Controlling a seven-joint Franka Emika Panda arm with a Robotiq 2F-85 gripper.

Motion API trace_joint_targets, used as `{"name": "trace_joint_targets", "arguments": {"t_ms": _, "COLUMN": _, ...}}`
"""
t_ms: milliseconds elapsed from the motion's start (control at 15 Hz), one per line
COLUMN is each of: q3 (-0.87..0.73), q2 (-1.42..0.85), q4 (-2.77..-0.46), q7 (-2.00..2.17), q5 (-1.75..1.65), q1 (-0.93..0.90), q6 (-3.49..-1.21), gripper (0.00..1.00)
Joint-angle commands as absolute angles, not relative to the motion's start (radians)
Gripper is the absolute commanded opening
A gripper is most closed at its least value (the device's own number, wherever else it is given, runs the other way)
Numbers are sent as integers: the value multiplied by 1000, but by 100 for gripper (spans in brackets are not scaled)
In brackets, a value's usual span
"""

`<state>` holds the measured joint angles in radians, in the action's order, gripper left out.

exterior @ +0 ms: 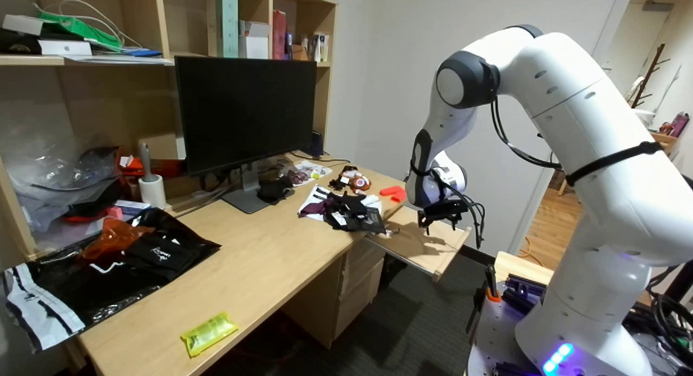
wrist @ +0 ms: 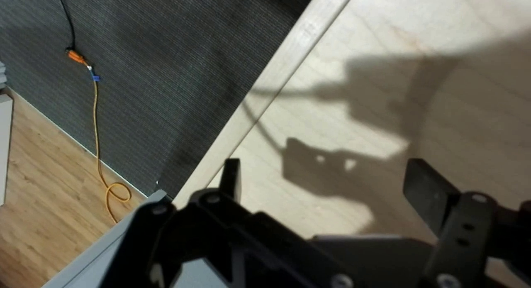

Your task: Move the two tubes from the pullout table to the top of the desk

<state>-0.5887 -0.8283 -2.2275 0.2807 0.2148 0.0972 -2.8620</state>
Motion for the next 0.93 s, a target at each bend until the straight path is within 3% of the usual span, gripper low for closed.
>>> {"name": "trace_joint_targets", "arguments": {"t_ms": 0, "q3": -580, "q2": -822, "q4": -2229, "q7": 305, "q5": 181, "q1": 111, "q6": -2862, "gripper": 100}}
{"name": "trace_joint_targets", "arguments": {"t_ms": 867, "q3": -512, "q2": -901, "q4": -2026, "q7": 834, "q5": 225, "q1": 76, "q6": -2483, "gripper": 100}}
